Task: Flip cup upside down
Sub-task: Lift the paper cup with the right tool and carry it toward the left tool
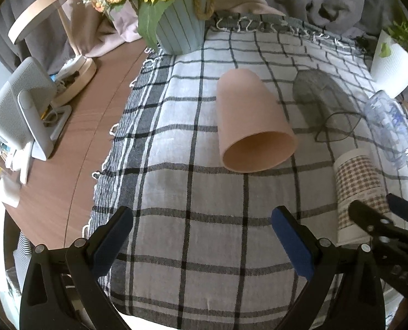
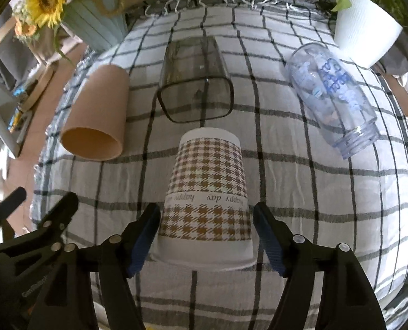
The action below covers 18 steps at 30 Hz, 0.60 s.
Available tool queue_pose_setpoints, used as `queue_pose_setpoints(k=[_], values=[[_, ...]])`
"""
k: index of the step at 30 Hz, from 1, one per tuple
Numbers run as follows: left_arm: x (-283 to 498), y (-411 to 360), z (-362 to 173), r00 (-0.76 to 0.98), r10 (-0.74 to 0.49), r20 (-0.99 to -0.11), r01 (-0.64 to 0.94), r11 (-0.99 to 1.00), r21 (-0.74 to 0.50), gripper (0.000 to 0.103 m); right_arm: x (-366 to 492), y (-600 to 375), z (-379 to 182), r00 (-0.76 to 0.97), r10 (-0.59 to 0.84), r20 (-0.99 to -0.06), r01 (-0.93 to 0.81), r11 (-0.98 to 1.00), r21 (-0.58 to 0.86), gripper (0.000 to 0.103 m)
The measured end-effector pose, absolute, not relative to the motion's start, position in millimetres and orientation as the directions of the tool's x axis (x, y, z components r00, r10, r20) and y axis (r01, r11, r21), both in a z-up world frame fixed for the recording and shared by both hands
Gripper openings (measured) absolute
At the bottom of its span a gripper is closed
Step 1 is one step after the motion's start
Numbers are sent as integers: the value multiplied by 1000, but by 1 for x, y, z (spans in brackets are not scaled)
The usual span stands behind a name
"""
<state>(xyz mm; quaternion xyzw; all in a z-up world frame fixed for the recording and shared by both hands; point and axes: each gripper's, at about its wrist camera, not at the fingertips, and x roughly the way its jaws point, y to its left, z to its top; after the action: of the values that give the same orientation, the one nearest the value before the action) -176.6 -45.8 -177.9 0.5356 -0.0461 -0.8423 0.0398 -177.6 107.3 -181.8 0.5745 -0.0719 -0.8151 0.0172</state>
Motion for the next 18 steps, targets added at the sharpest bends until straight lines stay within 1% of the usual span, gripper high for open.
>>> queue_pose_setpoints(k=[2,4,7,12,14,16,18], values=[[-176,-42,-170,-428,-87,-899,-1,-995,97,102,-170,112,-166,-374,-100,-922,-70,-988,135,72],[-177,-35,-160,-421,-14,-907,-44,-998,36,102,-159,123,-144,-435,-86,-896,-106,-984,146,73],[-185,-15,-149,-385,129,-914,-122,-989,-89,102,-141,142,-114,-522,-22,-852,-189,-972,142,76],[-208,24,-145,-298,267,-916,-206,-955,-212,102,-128,176,-88,-587,64,-807,-301,-943,144,77],[-217,40,-149,-264,280,-923,-233,-947,-221,102,-124,187,-87,-585,86,-806,-336,-930,145,78],[-229,57,-157,-221,279,-935,-254,-942,-221,97,-122,201,-90,-581,89,-809,-369,-915,165,78],[-238,68,-165,-186,273,-944,-258,-941,-221,97,-124,210,-92,-578,90,-811,-393,-902,180,78]])
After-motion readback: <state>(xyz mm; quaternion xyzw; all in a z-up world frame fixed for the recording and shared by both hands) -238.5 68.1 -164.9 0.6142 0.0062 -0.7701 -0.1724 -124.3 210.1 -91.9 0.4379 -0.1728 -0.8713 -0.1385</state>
